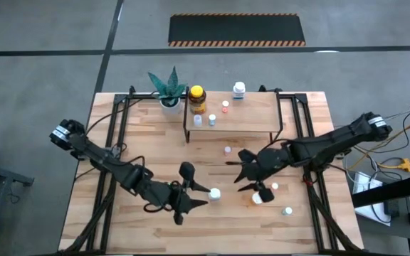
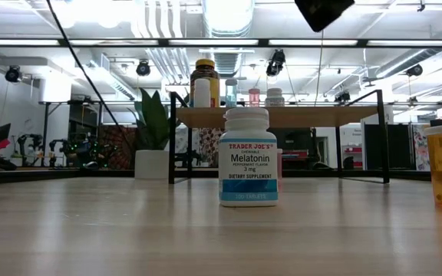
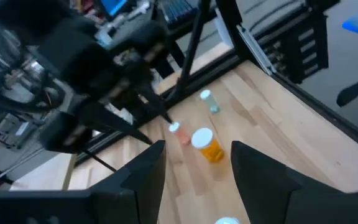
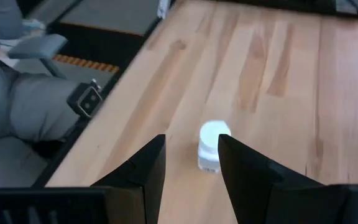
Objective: Pick and place medicine bottles onto shelf by color
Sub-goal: Put the blue and white medicine bottle on the shelf
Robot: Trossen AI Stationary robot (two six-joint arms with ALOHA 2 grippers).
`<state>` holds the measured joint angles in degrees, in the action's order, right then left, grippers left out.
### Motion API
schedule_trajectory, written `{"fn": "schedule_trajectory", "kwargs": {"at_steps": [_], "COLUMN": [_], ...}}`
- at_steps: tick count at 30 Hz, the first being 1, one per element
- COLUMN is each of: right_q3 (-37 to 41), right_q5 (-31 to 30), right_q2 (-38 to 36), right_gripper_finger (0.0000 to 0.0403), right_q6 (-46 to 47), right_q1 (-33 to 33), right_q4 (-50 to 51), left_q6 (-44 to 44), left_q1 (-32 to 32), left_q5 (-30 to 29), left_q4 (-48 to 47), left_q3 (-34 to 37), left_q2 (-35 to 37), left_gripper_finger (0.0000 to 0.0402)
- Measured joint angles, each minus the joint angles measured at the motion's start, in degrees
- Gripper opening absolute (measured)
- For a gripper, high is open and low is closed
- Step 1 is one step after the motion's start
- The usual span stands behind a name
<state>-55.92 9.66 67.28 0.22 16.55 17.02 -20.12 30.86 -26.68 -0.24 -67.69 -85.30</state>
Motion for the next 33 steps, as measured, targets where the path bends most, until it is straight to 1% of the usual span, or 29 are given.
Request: {"fn": "schedule_trajectory", "kwargs": {"at_steps": [5,13,16,20,26,30,33], "right_q3": [0.0,0.0,0.0,0.0,-0.7,-2.3,-3.9], "right_q5": [-5.4,-6.8,-7.1,-7.8,-13.2,-16.9,-17.4], "right_q2": [3.6,8.4,10.0,12.4,14.8,17.4,20.3], "right_gripper_finger": [0.0139,0.0145,0.0161,0.0196,0.0249,0.0267,0.027], "right_q6": [3.5,10.3,10.4,10.3,8.1,6.4,5.7], "right_q1": [2.5,3.3,3.3,3.3,3.3,3.3,3.3], "right_q4": [-0.6,-3.1,-3.7,-6.9,-9.0,-9.3,-9.1], "left_q6": [-0.3,-3.2,-2.8,-2.8,-4.5,-3.9,-4.0], "left_q1": [-0.6,-1.0,-1.4,-1.7,-2.0,-2.3,-2.3], "left_q5": [0.1,0.5,0.5,0.4,0.2,0.1,0.1], "left_q4": [4.1,13.7,14.4,14.8,14.8,16.3,19.4], "left_q3": [5.5,15.3,16.9,18.8,22.1,25.0,27.2], "left_q2": [3.0,7.2,9.2,11.8,15.6,17.8,18.8], "left_gripper_finger": [0.0164,0.0164,0.0164,0.0164,0.0164,0.0164,0.0164]}}
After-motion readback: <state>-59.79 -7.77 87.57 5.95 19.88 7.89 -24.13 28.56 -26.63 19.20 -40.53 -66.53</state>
